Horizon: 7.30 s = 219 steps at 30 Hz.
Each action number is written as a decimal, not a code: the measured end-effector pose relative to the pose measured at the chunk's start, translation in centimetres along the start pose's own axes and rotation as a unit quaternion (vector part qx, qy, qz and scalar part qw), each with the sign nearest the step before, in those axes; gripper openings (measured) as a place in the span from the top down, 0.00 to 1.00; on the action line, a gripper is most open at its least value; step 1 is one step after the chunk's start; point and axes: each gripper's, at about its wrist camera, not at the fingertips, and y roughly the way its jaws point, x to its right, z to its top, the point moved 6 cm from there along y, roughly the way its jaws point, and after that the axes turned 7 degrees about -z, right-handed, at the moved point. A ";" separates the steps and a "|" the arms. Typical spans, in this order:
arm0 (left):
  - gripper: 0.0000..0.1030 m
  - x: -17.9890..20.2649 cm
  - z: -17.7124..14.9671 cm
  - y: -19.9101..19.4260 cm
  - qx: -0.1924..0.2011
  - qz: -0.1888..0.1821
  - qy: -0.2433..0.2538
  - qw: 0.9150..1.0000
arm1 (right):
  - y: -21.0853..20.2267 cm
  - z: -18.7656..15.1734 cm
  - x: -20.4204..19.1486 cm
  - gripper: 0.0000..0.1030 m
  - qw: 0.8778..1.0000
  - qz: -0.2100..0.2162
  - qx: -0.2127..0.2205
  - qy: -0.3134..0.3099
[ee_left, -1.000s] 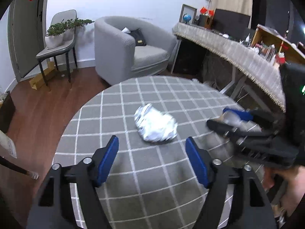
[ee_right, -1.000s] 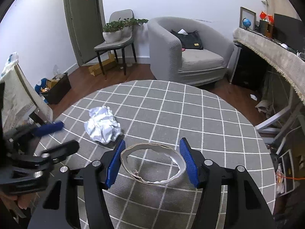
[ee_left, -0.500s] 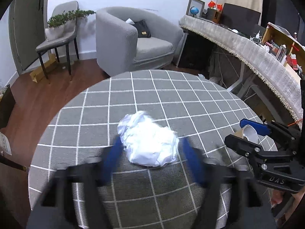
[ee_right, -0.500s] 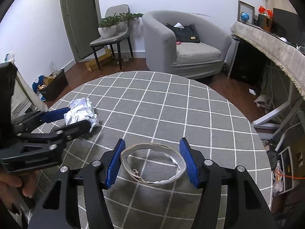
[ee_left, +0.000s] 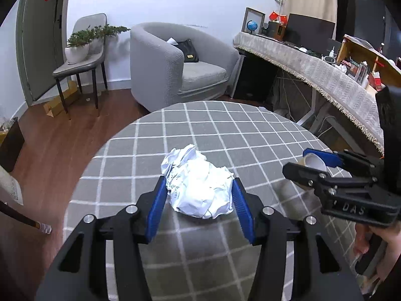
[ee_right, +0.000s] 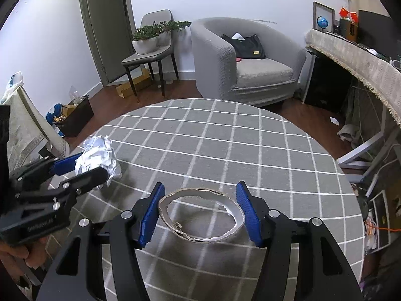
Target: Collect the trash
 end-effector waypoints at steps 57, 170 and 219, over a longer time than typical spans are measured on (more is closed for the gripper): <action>0.46 -11.3 -15.6 -17.7 0.012 0.074 -0.059 0.995 | -8.4 -9.5 -24.3 0.42 0.988 0.108 0.040 -0.103; 0.03 -9.7 -18.2 -26.0 0.088 0.146 -0.059 0.984 | -12.7 -14.7 -17.0 0.03 0.994 0.016 0.086 -0.061; 0.03 -9.4 -18.2 -26.0 0.086 0.143 -0.059 0.984 | -13.1 -15.0 -17.1 0.03 0.993 0.027 0.092 -0.064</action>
